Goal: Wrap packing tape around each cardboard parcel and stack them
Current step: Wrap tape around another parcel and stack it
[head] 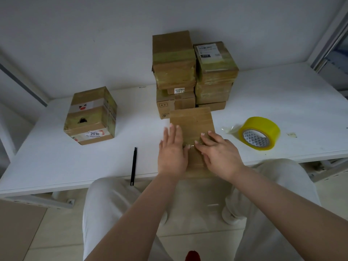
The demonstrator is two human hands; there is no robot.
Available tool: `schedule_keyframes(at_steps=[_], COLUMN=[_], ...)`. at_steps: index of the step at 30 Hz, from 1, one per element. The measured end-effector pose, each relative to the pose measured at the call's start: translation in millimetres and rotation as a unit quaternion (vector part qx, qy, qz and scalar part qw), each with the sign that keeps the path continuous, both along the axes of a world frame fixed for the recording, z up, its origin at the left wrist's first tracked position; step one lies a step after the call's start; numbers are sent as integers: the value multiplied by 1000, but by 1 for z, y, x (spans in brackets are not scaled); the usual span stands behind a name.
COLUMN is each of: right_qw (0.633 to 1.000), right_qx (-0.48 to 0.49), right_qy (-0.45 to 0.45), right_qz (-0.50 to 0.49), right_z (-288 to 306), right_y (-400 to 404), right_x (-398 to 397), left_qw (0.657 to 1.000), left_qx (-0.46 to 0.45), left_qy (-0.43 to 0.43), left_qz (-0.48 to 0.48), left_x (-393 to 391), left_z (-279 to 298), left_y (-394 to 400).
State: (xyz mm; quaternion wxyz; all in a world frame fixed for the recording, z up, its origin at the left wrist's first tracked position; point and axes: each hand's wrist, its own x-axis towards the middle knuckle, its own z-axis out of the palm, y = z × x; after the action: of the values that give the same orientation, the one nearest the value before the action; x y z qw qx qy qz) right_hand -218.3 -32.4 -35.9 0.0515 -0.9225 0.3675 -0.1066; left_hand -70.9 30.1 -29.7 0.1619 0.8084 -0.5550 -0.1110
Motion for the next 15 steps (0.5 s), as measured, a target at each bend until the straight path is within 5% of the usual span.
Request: schedule_keyframes(at_steps=[3,7,15], right_qw=[1000,990,984], right_qx=[-5,95,110], right_qy=[16,89,124], right_qz=[12,48,63], right_z=[8,4,0], right_y=[-4,1,0], right_x=[2,4,4], left_qw=[988,983,975], left_qx=[78,116,153], left_qy=[-68,-56,-88], left_qz=[-116,-134,-134], left_x=[-2,3,2], left_z=[-2,-7,-5], left_y=[4,7,3])
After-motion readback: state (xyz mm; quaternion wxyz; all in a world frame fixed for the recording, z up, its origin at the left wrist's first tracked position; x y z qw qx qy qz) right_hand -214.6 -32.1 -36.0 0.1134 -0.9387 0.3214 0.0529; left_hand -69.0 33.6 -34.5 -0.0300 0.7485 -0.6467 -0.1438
